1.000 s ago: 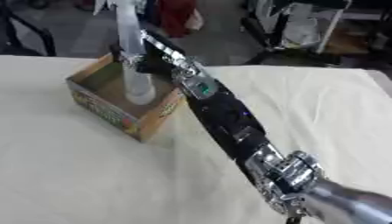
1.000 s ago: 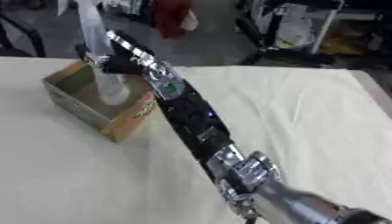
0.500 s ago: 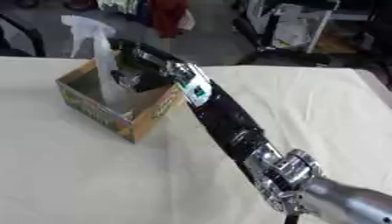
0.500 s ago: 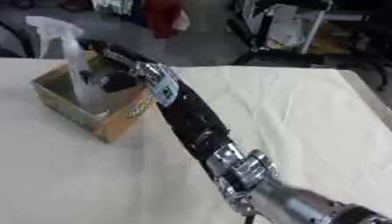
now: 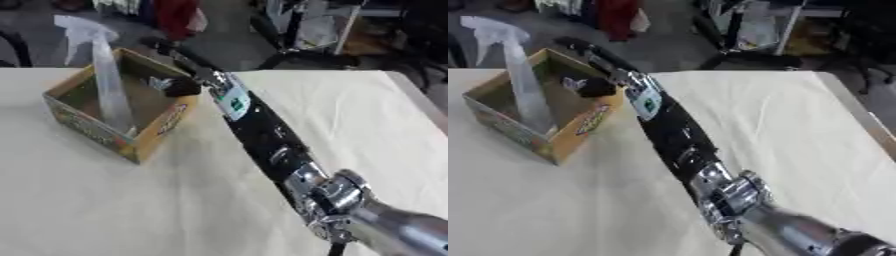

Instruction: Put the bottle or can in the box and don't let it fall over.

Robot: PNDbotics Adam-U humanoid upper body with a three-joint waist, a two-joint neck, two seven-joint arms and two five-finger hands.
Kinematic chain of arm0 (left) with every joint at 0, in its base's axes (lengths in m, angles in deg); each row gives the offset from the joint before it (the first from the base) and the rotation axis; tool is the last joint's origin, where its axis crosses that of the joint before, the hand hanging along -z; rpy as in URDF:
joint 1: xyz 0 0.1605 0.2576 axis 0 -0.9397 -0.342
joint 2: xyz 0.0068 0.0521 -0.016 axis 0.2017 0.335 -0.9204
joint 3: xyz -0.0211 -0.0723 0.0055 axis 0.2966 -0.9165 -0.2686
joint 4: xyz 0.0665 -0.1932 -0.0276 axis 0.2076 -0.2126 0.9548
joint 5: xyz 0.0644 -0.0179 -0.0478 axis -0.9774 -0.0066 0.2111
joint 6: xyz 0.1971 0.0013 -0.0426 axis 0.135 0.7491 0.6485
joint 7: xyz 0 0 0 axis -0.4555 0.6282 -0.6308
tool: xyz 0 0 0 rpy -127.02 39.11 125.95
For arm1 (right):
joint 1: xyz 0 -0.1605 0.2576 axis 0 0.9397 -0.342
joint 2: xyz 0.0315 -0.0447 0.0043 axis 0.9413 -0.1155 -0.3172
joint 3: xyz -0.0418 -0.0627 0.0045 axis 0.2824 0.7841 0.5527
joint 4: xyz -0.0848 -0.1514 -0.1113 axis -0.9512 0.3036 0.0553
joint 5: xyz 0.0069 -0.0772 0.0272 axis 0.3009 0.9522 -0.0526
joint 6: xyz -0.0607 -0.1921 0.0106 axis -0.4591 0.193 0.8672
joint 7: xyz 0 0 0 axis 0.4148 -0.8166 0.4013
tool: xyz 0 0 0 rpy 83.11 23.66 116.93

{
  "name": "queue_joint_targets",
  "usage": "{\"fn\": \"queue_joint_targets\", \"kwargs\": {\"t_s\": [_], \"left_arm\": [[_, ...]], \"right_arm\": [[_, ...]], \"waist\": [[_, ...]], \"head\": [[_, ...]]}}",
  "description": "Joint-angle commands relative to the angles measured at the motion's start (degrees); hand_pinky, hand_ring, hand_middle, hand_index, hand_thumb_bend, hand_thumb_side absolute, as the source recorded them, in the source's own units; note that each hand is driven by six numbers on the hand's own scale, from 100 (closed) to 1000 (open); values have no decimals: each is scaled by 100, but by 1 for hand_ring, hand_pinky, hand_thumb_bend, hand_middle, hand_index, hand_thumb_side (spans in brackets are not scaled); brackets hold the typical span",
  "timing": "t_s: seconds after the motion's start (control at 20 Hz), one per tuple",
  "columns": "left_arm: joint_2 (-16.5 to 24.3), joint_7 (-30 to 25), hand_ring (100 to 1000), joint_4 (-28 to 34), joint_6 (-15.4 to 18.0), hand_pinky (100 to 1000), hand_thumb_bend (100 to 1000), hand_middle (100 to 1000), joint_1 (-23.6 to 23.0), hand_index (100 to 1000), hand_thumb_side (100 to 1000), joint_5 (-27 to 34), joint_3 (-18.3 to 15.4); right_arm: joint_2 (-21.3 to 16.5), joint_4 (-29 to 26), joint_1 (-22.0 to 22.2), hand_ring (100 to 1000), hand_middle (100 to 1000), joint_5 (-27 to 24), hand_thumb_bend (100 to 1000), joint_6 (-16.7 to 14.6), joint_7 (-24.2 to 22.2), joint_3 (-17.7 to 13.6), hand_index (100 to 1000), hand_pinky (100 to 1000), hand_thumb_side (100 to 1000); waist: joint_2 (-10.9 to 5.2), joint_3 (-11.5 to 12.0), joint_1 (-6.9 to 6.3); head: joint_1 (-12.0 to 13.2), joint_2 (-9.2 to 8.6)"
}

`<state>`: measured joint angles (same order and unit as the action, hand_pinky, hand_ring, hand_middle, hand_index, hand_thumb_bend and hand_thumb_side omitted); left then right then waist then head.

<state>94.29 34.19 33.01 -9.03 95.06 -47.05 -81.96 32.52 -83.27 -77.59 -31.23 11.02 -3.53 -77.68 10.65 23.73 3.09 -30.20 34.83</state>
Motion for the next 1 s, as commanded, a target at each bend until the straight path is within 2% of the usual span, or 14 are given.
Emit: {"fn": "queue_joint_targets", "kwargs": {"t_s": [0.05,0.15,0.3,0.35,0.45,0.5,0.6,0.75,0.9,1.0], "left_arm": [[238,38,1000,38,64,719,521,942,-108,1000,992,-87,-96],[329,84,1000,14,86,718,520,941,-246,1000,996,-131,-140],[369,119,1000,1,113,718,520,941,-306,1000,996,-158,-154],[394,116,1000,-9,116,717,514,941,-332,1000,1000,-176,-150],[543,107,1000,-20,140,717,512,941,-491,1000,1000,-264,-163],[598,120,1000,-25,161,716,509,941,-570,1000,1000,-300,-182],[671,162,1000,-30,217,716,503,942,-695,1000,1000,-361,-231],[728,238,1000,-39,298,717,497,942,-811,1000,1000,-424,-296],[756,273,1000,-39,369,716,489,943,-881,1000,1000,-461,-304],[765,273,1000,-51,410,716,487,943,-915,1000,1000,-494,-297]], "right_arm": [[-333,-356,40,991,985,-733,100,202,-100,-72,988,932,519],[-418,-635,260,972,970,-1222,100,294,-176,-48,979,908,516],[-486,-908,396,972,970,-1675,100,478,-343,-5,979,908,516],[-518,-974,431,937,944,-1758,100,510,-369,-23,962,863,531],[-585,-1117,612,931,937,-1877,100,496,-293,-126,953,856,531],[-578,-1224,731,929,936,-1948,100,452,-247,-138,951,851,536],[-510,-1478,994,928,935,-2108,100,432,-206,-141,946,848,543],[-288,-1886,1405,928,934,-2360,100,610,-231,-266,939,846,549],[-85,-2284,1820,917,926,-2615,100,856,-342,-482,916,837,535],[23,-2499,2094,917,927,-2784,100,1024,-484,-621,916,835,526]], "waist": [[-242,-160,-57],[-351,-377,-46],[-393,-459,-40],[-418,-487,-18],[-538,-662,97],[-582,-781,116],[-620,-1043,116],[-621,-1409,83],[-595,-1593,52],[-570,-1676,35]], "head": [[212,129],[395,261],[464,311],[605,338],[1020,467],[1251,516],[1737,544],[2379,538],[2824,507],[3028,502]]}}
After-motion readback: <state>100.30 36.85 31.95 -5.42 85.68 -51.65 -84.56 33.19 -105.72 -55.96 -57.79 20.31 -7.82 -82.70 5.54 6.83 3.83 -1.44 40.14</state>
